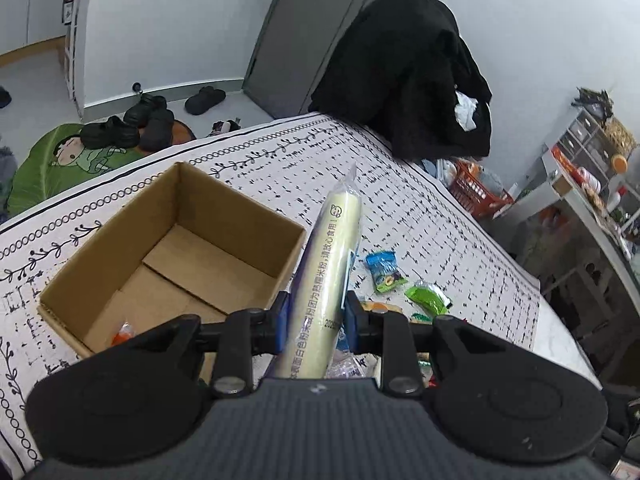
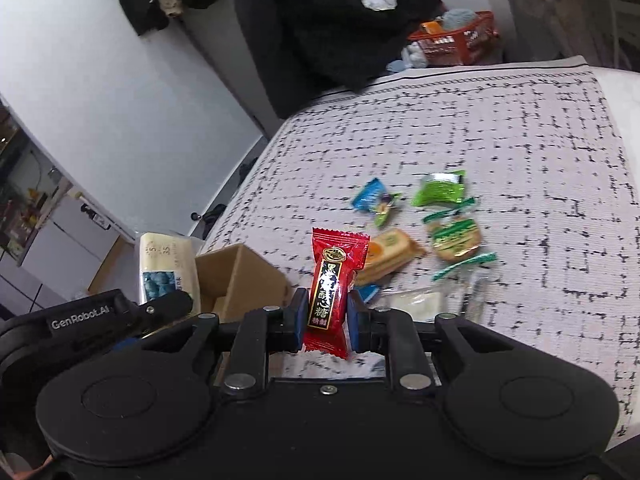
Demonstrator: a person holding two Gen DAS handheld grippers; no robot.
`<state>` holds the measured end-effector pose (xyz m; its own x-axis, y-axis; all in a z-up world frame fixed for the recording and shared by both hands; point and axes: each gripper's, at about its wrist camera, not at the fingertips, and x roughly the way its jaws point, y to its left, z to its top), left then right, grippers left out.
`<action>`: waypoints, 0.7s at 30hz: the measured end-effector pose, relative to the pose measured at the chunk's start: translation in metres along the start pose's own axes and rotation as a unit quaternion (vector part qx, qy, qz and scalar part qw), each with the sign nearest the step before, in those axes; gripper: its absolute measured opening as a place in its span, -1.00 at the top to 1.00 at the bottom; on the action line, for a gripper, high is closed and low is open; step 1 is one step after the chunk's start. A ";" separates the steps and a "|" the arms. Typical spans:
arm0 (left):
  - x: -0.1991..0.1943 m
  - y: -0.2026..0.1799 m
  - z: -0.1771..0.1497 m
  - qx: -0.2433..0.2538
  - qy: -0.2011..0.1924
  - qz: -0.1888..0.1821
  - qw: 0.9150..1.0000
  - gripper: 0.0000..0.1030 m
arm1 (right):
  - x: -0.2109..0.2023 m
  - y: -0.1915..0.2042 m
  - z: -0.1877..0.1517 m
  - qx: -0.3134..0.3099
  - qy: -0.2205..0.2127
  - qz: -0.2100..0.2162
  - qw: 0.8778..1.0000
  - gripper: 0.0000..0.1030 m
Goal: Organize snacks
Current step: 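Carry the bread roll and red bar over the box and release both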
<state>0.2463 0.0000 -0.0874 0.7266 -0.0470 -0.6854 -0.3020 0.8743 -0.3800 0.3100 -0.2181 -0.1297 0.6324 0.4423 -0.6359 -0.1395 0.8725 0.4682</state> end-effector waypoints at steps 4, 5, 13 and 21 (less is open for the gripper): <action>-0.006 0.012 0.003 -0.010 -0.009 -0.001 1.000 0.48 | 0.001 0.018 -0.004 -0.012 0.001 0.004 1.000 0.60; -0.006 0.016 0.003 -0.014 -0.009 -0.002 1.000 0.48 | 0.001 0.022 -0.005 -0.015 0.002 0.004 1.000 0.60; -0.010 0.043 0.008 -0.043 -0.008 0.001 0.999 0.48 | 0.008 0.051 -0.013 -0.034 0.006 0.004 0.999 0.60; -0.009 0.068 0.011 -0.070 -0.001 0.008 0.998 0.48 | 0.020 0.076 -0.022 -0.050 0.015 0.002 0.999 0.60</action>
<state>0.2263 0.0655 -0.1002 0.7221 -0.0337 -0.6910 -0.3962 0.7986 -0.4530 0.2953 -0.1389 -0.1204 0.6094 0.4513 -0.6519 -0.2192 0.8861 0.4084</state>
